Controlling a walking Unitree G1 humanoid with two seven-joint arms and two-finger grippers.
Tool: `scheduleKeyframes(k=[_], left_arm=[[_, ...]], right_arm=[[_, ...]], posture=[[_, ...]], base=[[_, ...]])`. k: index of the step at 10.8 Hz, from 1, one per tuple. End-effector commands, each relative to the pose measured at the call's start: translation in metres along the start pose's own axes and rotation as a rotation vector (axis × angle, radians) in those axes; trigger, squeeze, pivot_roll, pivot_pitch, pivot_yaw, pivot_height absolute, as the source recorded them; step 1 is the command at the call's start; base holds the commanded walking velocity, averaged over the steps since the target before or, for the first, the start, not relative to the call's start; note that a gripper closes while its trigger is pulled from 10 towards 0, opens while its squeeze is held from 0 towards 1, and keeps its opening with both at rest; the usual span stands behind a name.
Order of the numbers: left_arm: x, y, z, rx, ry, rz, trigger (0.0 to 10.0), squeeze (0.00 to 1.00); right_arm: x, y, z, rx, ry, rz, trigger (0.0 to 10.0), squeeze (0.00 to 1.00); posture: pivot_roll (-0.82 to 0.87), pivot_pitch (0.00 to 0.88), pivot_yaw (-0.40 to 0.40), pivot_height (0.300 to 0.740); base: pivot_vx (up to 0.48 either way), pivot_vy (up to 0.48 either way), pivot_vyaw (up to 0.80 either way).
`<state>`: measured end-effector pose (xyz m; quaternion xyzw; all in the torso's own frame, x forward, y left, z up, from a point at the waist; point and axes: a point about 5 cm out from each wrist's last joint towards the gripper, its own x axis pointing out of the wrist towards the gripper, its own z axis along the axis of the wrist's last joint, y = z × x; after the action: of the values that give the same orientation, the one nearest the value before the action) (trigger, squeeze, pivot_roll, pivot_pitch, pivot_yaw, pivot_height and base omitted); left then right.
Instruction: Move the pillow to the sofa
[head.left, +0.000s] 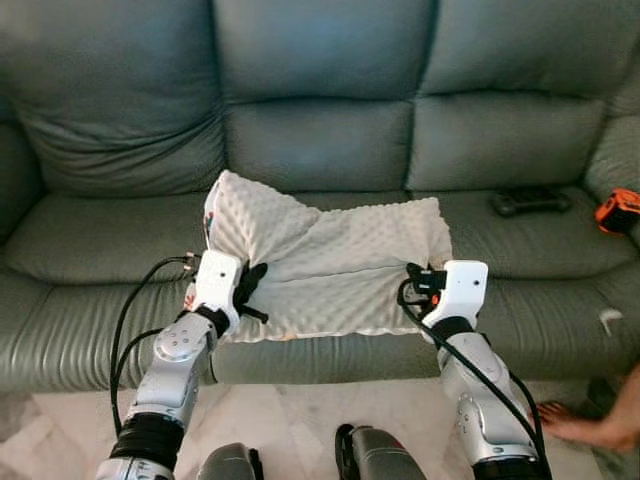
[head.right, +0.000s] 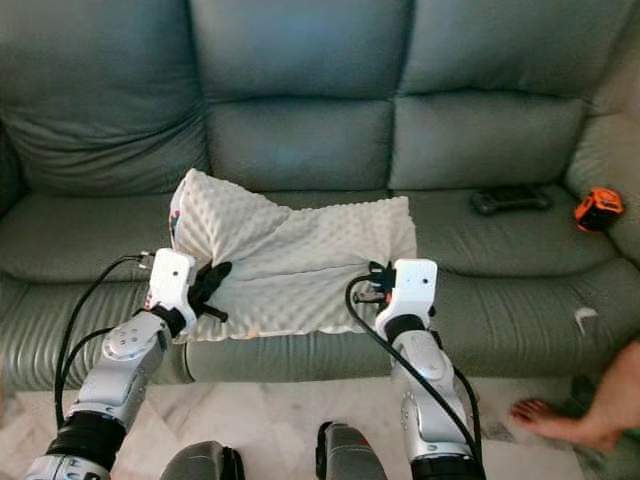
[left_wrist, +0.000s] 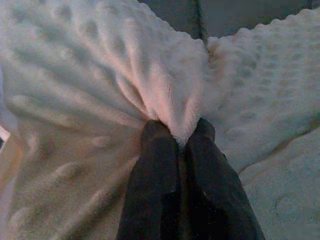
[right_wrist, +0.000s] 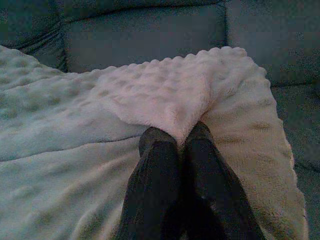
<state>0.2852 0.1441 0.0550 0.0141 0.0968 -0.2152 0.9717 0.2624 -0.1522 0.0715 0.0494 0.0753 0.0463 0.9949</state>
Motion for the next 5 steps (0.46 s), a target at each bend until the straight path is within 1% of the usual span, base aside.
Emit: scheduleKeyframes(k=[1, 3, 5], left_arm=[[-0.0001, -0.0027, 0.0046, 0.009, -0.018, -0.024, 10.0, 0.00], [-0.0002, -0.0026, 0.0048, 0.010, -0.020, -0.021, 10.0, 0.00], [0.0001, -0.0022, 0.0053, -0.004, -0.028, 0.004, 10.0, 0.00]], right_arm=[[0.0004, -0.0001, 0.0029, -0.003, -0.018, 0.002, 10.0, 0.00], [-0.0015, -0.0028, 0.0027, -0.006, -0.021, -0.005, 10.0, 0.00], [-0.0024, -0.0045, 0.0016, -0.011, -0.018, -0.009, 10.0, 0.00]], posture=[[-0.09, 0.128, 0.005, 0.740], [-0.09, 0.127, 0.005, 0.740], [-0.09, 0.127, 0.007, 0.740]], base=[[0.315, 0.000, 0.00], [0.317, 0.000, 0.00], [0.322, 0.000, 0.00]])
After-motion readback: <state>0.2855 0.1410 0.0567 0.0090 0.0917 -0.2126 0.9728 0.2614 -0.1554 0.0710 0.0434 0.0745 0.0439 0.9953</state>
